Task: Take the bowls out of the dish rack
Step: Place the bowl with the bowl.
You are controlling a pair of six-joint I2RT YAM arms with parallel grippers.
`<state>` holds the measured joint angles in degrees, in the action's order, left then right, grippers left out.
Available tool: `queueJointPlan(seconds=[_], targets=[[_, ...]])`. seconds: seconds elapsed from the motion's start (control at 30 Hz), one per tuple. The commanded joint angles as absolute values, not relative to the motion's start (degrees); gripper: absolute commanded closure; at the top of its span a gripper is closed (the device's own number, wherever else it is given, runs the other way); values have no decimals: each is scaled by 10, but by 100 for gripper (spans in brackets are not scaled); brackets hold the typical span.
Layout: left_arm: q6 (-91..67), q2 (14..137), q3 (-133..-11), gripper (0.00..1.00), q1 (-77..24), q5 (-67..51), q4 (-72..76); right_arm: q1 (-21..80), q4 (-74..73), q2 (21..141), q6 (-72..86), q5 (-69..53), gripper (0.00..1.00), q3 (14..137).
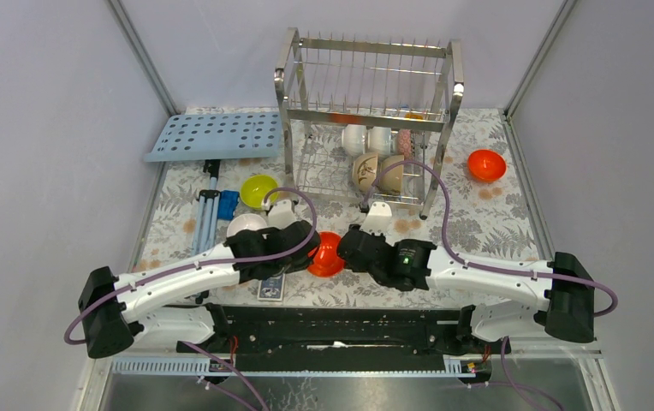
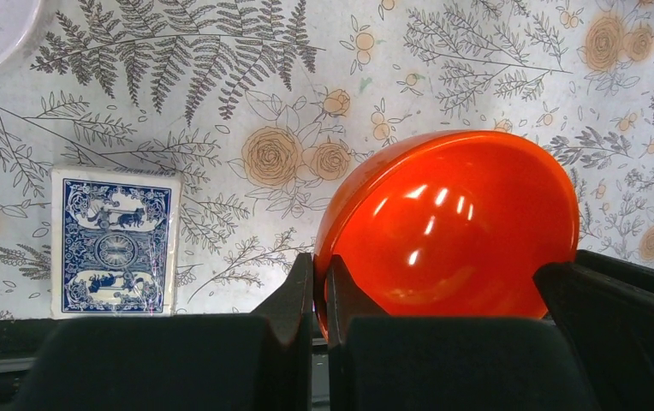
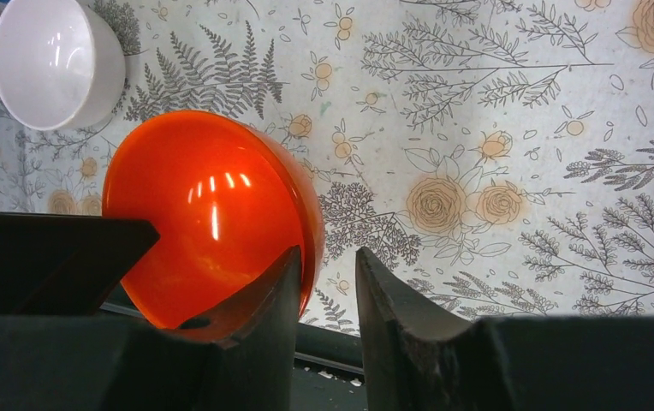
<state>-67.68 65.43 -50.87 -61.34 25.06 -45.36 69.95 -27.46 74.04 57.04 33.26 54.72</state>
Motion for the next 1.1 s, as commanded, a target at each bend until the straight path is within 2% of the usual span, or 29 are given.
queueJointPlan(seconds=[0.0, 0.5, 0.73, 0.87, 0.93, 1.03, 1.07], targets=[[-682, 660, -539, 100, -618, 267, -438, 694, -262, 744, 571, 326, 65, 537], [-675, 690, -567, 100, -632, 268, -437, 691, -256, 744, 568, 319, 77, 517], [-671, 693, -562, 100, -634, 265, -427, 690, -263, 739, 574, 320, 100, 513], [-661, 696, -559, 98, -634, 268, -426, 691, -273, 735, 573, 319, 100, 511], [-655, 695, -557, 84, -634, 266, -423, 690, -286, 732, 565, 317, 100, 513], [-634, 685, -551, 52, -634, 261, -411, 691, -312, 719, 544, 313, 100, 512], [-623, 680, -548, 38, -634, 256, -404, 692, -321, 709, 536, 314, 100, 508]])
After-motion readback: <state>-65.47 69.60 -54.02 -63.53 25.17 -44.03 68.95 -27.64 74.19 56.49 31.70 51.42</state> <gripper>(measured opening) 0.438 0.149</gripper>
